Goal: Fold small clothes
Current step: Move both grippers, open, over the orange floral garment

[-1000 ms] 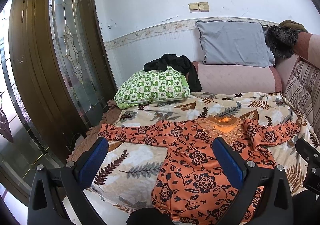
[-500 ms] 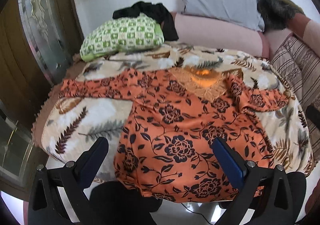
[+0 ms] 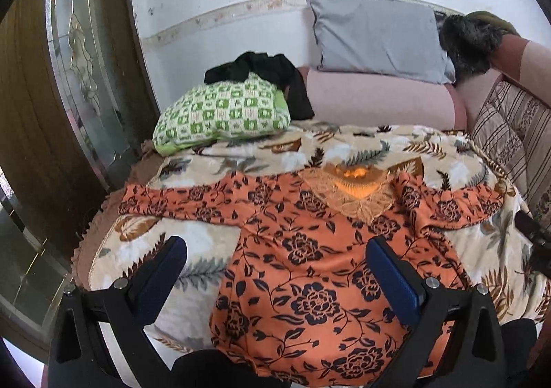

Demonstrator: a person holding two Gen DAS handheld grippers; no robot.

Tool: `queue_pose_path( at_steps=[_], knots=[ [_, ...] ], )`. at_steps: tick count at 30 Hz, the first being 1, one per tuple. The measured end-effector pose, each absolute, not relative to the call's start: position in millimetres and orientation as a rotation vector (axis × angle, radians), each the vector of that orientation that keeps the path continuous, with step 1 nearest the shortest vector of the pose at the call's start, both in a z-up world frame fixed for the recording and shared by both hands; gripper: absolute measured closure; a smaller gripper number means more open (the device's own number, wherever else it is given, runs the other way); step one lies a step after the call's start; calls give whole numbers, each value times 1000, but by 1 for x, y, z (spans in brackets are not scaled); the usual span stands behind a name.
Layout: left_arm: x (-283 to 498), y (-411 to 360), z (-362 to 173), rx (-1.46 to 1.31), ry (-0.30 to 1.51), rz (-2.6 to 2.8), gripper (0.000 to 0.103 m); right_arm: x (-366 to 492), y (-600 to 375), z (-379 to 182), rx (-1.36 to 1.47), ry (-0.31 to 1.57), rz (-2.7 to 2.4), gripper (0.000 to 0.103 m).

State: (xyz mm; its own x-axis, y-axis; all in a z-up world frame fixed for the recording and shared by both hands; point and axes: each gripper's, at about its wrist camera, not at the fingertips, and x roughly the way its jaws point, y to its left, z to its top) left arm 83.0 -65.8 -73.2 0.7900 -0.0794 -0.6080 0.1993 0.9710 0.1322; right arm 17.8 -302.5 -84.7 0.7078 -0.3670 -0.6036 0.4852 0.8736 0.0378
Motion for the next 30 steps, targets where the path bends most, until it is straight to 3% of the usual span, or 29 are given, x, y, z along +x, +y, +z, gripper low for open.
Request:
queue_pose_path(
  at_steps=[21,24,27,30],
  knots=[
    [99,-68,-90,207,658,-159,0,29,-286,-84,167,636,-453,0],
    [140,-76,-123,192,764,-191,0,38,-304,-97,210,632,-402,0],
    [190,-82,-176,130,1003,-238,0,54,-354,-125,324,616,-290,0],
    [216,-86,-210,101,1050,-187,0,71,-423,-164,475,633,-229,0]
  ],
)
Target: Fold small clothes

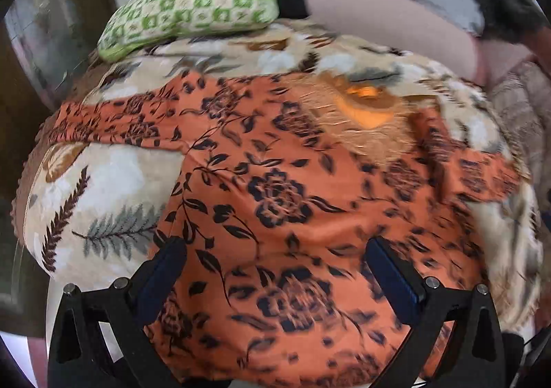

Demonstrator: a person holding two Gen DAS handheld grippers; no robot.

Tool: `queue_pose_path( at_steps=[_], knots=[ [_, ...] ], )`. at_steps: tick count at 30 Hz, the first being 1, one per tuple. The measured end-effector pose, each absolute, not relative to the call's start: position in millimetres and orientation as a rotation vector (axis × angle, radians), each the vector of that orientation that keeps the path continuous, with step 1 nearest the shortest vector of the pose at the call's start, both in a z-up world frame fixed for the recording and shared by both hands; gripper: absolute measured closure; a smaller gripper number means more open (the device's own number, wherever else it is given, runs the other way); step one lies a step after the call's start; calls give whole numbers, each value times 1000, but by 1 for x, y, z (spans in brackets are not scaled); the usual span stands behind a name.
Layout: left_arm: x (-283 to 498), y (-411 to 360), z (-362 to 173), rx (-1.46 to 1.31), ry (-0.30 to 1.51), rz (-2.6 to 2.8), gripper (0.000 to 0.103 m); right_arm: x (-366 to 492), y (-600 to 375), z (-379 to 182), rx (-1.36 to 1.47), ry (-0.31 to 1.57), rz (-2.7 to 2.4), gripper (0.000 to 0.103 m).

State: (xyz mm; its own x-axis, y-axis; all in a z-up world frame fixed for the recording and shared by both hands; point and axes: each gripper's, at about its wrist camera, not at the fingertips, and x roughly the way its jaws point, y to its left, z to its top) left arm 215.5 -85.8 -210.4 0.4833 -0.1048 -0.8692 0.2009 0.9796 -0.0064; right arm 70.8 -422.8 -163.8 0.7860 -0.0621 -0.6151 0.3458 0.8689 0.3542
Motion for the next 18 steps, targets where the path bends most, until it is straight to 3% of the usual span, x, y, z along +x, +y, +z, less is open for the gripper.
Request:
queue_pose_path(
  at_steps=[5,11,15,17,18],
  knots=[
    [235,-99,-220,82,969,-169,0,71,-566,-245,1009,633,-327,0],
    [271,-136,-224,134,848,-141,0,75,-637,-289,1259,543,-382,1],
    [274,-141,-229,121,783,-162,0,101,-650,-305,1273,577,-432,23],
    [273,-141,-235,138,761,-183,0,111,-658,-312,1263,608,-513,29],
    [273,-141,-237,144,761,-188,0,114,-661,-316,1252,621,-545,40]
  ],
)
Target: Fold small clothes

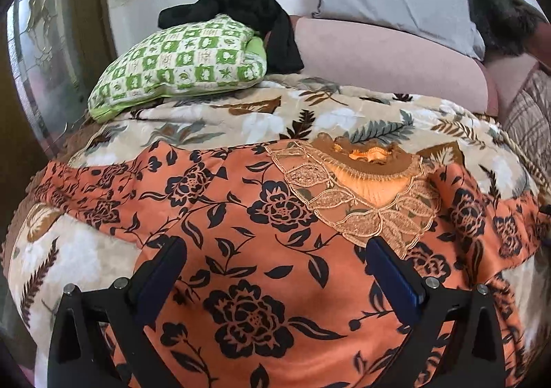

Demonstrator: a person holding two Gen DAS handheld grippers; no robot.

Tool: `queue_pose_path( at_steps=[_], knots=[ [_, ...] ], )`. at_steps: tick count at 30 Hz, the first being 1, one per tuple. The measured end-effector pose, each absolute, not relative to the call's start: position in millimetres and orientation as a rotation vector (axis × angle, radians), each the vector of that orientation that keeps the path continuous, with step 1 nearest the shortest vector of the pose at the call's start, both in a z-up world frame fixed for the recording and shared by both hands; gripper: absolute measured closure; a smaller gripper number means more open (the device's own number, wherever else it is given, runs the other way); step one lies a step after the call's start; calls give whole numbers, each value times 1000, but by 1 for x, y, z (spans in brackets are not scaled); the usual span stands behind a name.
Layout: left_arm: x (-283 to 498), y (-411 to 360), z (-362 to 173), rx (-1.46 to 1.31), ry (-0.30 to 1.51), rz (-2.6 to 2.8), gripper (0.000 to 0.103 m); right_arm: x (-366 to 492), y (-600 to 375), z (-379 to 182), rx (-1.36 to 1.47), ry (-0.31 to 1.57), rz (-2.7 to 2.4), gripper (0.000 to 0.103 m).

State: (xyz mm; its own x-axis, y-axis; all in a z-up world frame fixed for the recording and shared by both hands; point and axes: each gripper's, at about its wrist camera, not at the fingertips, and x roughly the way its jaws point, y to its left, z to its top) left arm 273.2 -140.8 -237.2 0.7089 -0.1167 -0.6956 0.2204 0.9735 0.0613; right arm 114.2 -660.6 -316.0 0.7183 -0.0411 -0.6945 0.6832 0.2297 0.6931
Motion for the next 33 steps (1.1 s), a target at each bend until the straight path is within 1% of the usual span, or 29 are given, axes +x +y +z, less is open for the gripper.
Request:
queue_pose_path(
  at_steps=[1,2,3,4,5,6,10,13,16,20,25,28,31,32,33],
  knots=[
    [275,-139,-240,145,764,-192,0,119,-664,-320,1241,626,-573,49],
    [276,-136,-241,145,765,-189,0,122,-666,-321,1227,612,-600,54],
    [281,-132,-241,140,765,-178,0,125,-665,-319,1207,612,-619,68],
    [282,-129,-241,136,761,-170,0,125,-668,-318,1188,614,-623,85],
    [285,-125,-239,130,752,-156,0,127,-667,-316,1185,602,-606,92],
    [288,-119,-236,120,739,-138,0,127,-665,-313,1186,589,-598,94],
    [299,-90,-223,72,708,-56,0,134,-635,-269,1077,508,-522,94],
    [303,-63,-219,50,685,16,0,152,-593,-230,1033,466,-370,94],
    [309,-36,-219,53,694,88,0,184,-530,-192,964,464,-209,94],
    [312,0,-222,24,716,147,0,221,-442,-170,894,491,-37,94],
    [319,44,-222,-51,742,214,0,269,-336,-182,862,567,136,94],
    [321,63,-222,-82,748,255,0,306,-276,-214,882,644,204,94],
    [324,72,-223,-103,757,266,0,323,-227,-245,850,717,219,94],
    [324,75,-224,-107,759,267,0,329,-215,-253,842,736,225,93],
    [324,76,-224,-109,760,267,0,335,-200,-263,848,765,236,90]
  ],
)
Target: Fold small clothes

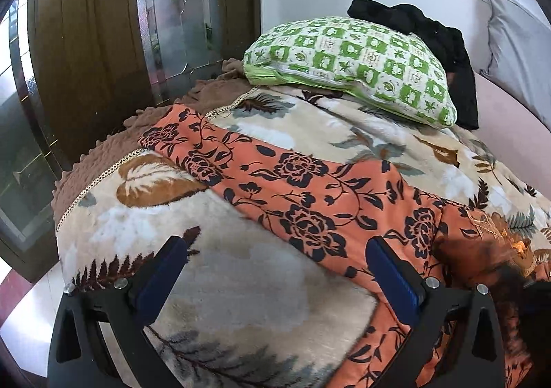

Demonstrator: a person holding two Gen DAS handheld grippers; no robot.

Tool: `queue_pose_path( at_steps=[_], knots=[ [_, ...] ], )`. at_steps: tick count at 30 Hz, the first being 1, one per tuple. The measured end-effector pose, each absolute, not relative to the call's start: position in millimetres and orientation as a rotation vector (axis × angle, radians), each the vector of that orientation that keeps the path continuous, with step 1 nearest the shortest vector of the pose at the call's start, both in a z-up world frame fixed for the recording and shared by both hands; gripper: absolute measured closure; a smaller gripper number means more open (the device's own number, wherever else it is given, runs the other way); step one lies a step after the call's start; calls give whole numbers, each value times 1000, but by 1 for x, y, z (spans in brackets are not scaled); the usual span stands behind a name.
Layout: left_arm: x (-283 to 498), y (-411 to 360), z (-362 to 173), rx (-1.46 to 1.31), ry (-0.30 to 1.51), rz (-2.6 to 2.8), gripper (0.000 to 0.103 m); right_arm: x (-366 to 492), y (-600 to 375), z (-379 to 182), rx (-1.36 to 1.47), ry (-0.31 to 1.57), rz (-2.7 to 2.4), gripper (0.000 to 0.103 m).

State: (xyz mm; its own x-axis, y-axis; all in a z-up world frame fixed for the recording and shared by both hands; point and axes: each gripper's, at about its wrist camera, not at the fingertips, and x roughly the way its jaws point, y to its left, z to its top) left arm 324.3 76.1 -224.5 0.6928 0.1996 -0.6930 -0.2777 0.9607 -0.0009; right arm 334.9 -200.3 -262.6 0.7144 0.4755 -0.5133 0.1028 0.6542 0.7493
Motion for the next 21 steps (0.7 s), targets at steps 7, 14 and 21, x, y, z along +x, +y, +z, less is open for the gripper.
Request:
queue_pose_path(
  at_steps=[7,14,21],
  knots=[
    [330,80,-228,-159,793,237,0,349,-157,-306,837,1059,286,89],
    [332,71,-229,-218,817,124,0,323,-176,-288,900,965,479,13],
    [344,44,-249,-237,939,-58,5,269,-220,-249,860,769,435,14]
  ],
)
